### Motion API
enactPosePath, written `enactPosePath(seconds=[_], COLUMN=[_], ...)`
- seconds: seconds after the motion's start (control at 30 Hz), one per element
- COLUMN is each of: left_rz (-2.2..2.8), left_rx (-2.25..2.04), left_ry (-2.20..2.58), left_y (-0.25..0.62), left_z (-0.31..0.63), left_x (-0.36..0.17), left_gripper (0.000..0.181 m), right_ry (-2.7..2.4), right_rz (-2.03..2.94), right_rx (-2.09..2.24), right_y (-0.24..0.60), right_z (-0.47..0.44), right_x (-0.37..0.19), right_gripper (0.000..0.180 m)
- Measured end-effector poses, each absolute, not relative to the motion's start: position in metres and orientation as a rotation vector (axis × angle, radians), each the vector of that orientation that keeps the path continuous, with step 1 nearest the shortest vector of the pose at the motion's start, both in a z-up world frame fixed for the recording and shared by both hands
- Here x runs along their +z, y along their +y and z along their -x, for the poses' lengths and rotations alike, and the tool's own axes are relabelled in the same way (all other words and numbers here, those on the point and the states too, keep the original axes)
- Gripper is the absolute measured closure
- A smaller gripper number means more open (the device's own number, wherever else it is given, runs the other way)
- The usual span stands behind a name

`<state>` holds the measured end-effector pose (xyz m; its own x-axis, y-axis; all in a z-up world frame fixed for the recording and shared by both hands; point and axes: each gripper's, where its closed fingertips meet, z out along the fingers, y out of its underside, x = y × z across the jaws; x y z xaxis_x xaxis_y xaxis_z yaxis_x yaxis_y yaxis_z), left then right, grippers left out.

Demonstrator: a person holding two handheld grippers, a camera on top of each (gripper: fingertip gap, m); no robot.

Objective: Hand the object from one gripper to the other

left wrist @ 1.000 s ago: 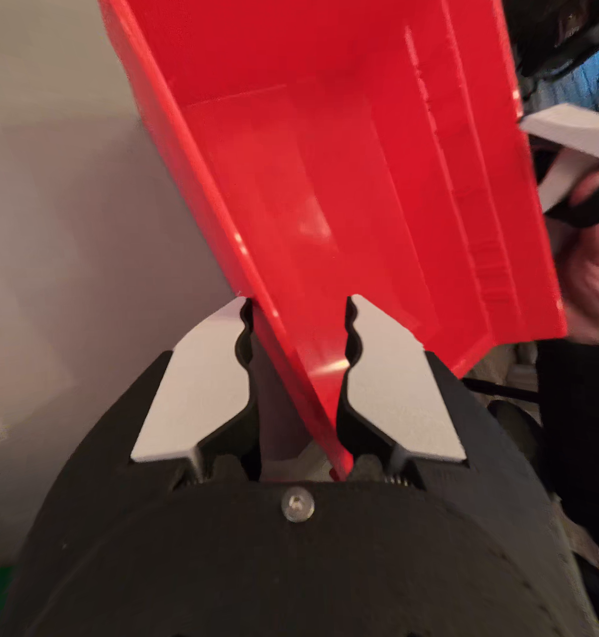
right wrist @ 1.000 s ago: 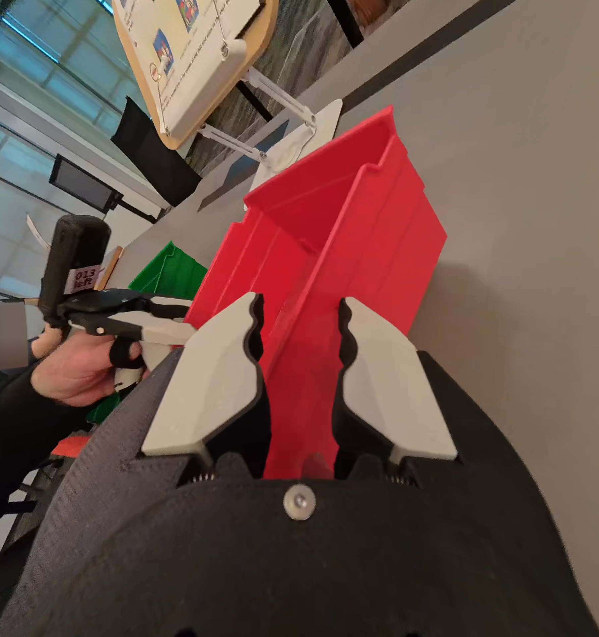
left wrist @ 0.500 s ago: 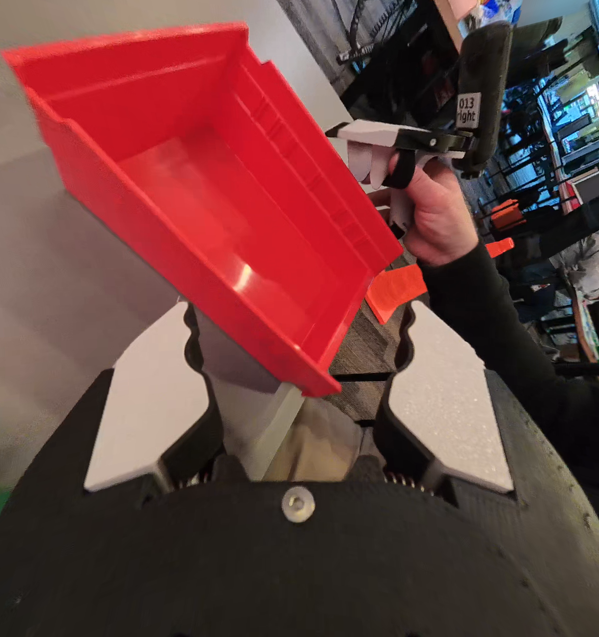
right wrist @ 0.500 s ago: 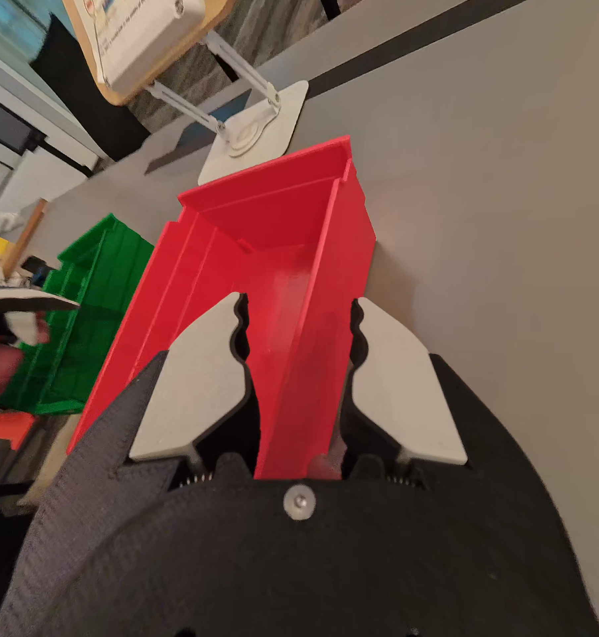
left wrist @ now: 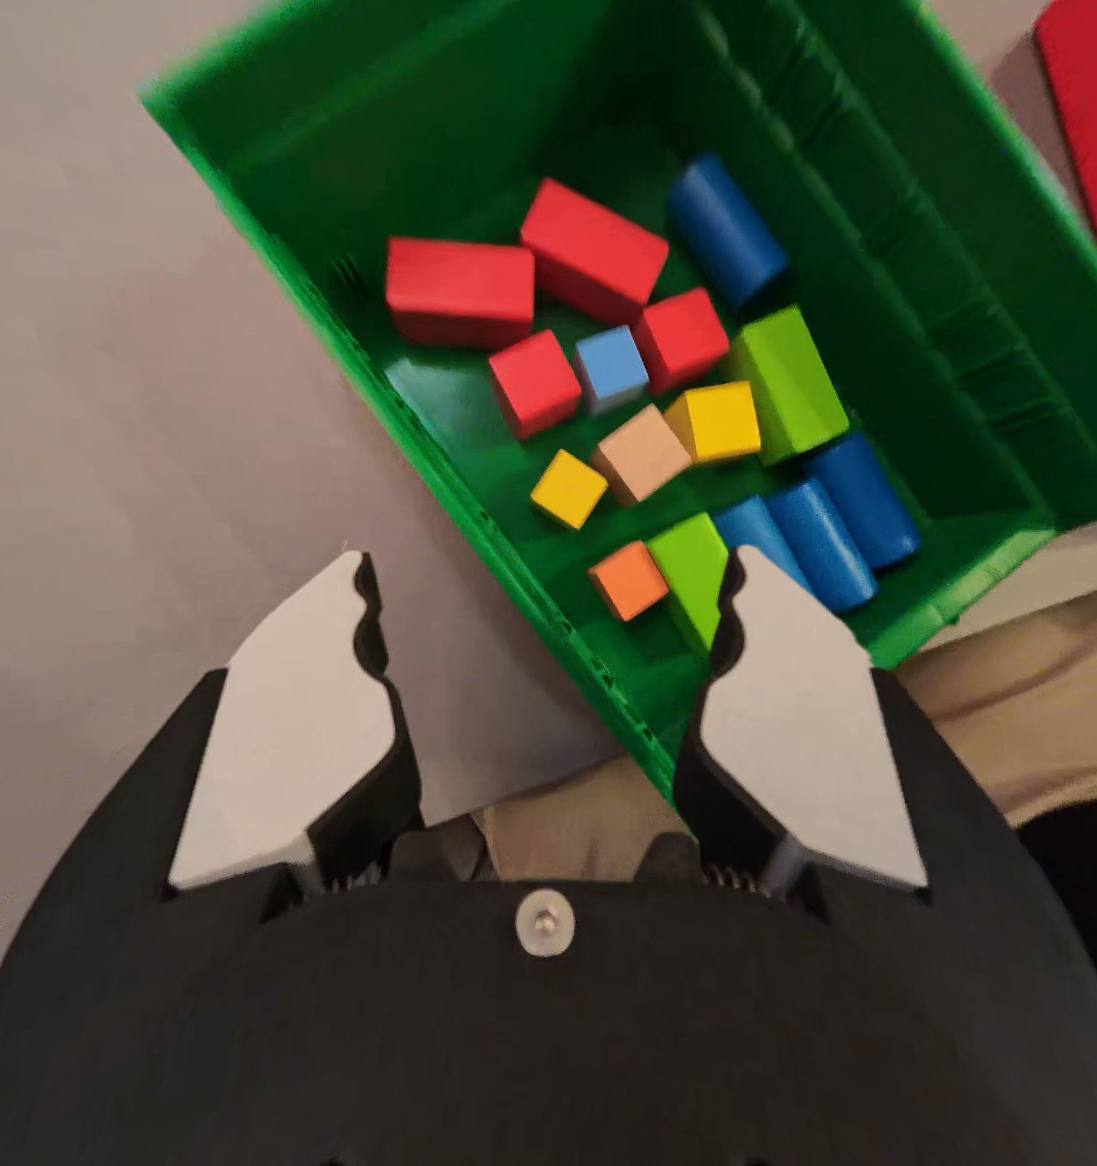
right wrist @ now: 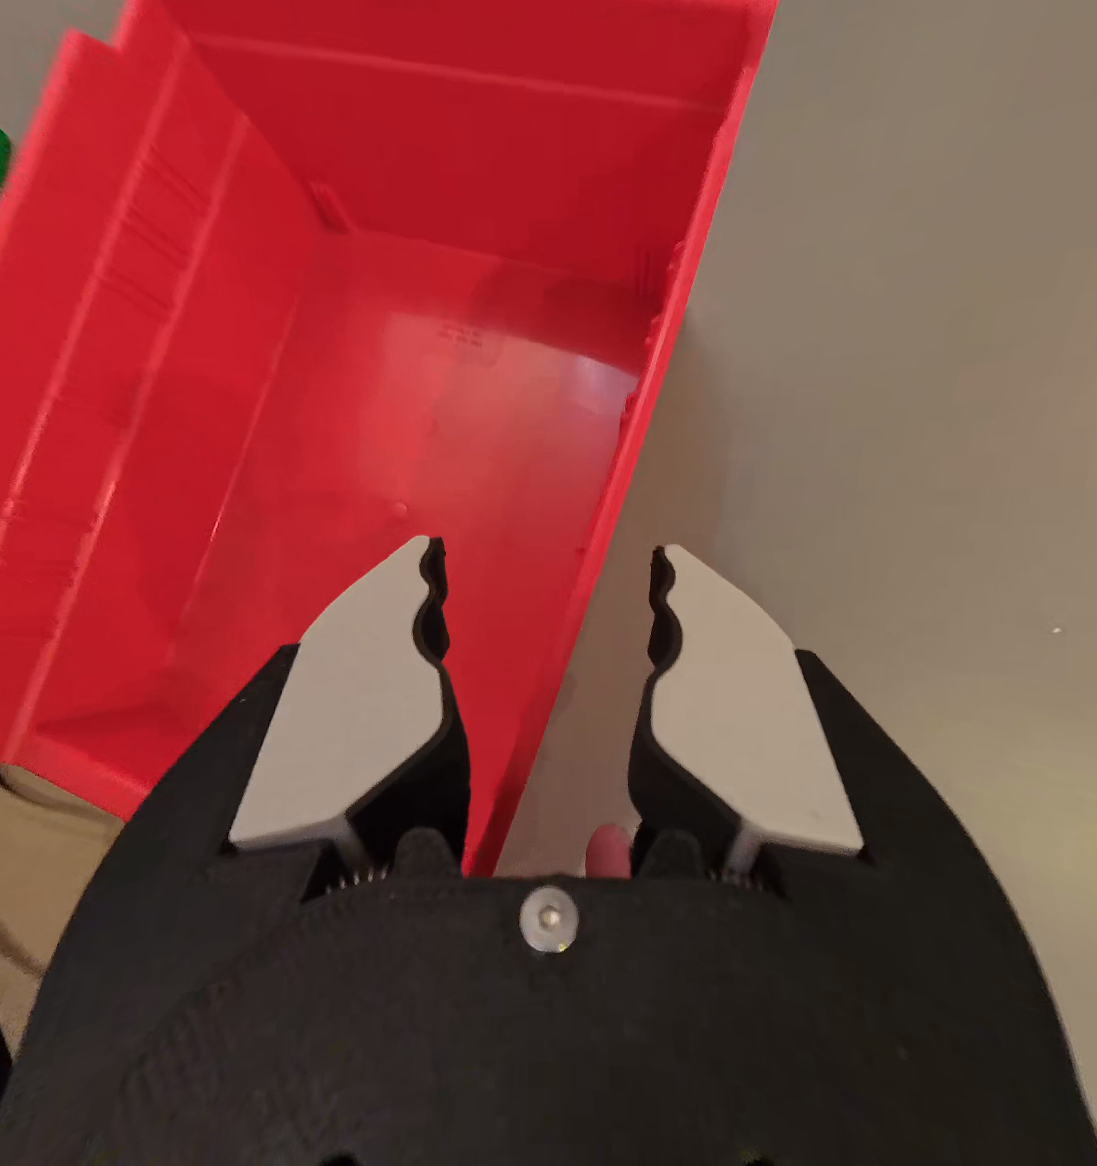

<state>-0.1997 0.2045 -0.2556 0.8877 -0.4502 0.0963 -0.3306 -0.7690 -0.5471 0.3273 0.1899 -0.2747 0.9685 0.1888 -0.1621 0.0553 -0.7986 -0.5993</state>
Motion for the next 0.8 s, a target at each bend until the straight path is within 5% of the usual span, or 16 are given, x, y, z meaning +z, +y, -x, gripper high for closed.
enactPosePath(seconds=[0.1, 0.2, 0.47, 0.8], left_rz=[2.591, 2.562, 2.532, 2.505], left_rx=[-0.267, -0.229, -0.141, -0.268], left_ry=[0.626, 0.634, 0.529, 0.406], left_y=[0.199, 0.212, 0.244, 0.258], left_z=[0.201, 0.203, 0.240, 0.262], left_x=[-0.280, -0.282, -0.285, -0.285], left_gripper=[0.094, 0.134, 0.175, 0.177], right_ry=[-0.204, -0.230, -0.208, -0.139], right_rz=[2.519, 2.541, 2.526, 2.464], right_rx=[0.276, 0.269, 0.247, 0.342], right_y=[0.188, 0.185, 0.189, 0.190], right_z=[-0.323, -0.319, -0.316, -0.293], right_x=[-0.282, -0.288, -0.293, -0.294], right_gripper=[0.123, 0.135, 0.152, 0.162])
